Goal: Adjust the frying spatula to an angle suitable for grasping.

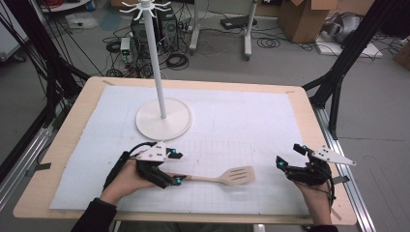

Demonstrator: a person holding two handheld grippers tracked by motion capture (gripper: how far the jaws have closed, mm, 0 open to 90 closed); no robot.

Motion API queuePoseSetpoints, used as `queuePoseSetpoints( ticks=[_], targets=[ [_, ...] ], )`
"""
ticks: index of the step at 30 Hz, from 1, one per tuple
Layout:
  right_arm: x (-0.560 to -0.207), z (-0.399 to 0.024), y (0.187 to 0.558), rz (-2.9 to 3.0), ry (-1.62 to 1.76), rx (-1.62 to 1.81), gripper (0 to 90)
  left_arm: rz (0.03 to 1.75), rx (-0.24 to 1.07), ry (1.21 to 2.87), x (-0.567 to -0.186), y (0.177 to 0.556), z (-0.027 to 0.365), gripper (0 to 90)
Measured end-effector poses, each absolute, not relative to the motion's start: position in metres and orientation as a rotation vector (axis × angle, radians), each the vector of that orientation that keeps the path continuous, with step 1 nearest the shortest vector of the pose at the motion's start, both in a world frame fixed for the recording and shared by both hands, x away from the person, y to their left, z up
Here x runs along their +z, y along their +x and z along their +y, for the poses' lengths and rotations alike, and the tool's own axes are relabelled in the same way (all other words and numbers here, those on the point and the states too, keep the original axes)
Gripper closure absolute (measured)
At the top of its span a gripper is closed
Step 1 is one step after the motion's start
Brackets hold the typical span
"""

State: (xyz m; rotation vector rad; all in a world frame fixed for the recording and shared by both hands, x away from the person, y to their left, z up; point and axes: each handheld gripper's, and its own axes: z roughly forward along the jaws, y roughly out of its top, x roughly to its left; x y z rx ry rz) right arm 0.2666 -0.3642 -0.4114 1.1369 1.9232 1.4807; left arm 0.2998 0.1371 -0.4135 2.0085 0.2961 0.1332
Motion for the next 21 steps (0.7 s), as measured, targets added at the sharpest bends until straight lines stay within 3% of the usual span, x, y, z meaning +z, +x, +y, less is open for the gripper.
queuePoseSetpoints(
  ticks=[4, 11, 21],
  targets=[
    [-0.413, -0.362, 0.267, 1.937, 1.141, 1.483, 8.0, 0.428, 0.182, 1.917, -0.413, 0.298, 0.173, 16.4],
    [-0.414, -0.357, 0.269, 1.951, 1.129, 1.507, 8.0, 0.575, 0.266, 1.792, -0.412, 0.293, 0.226, 15.3],
    [-0.411, -0.351, 0.272, 1.953, 1.122, 1.542, 8.0, 0.627, 0.284, 1.723, -0.413, 0.292, 0.251, 13.2]
  ],
)
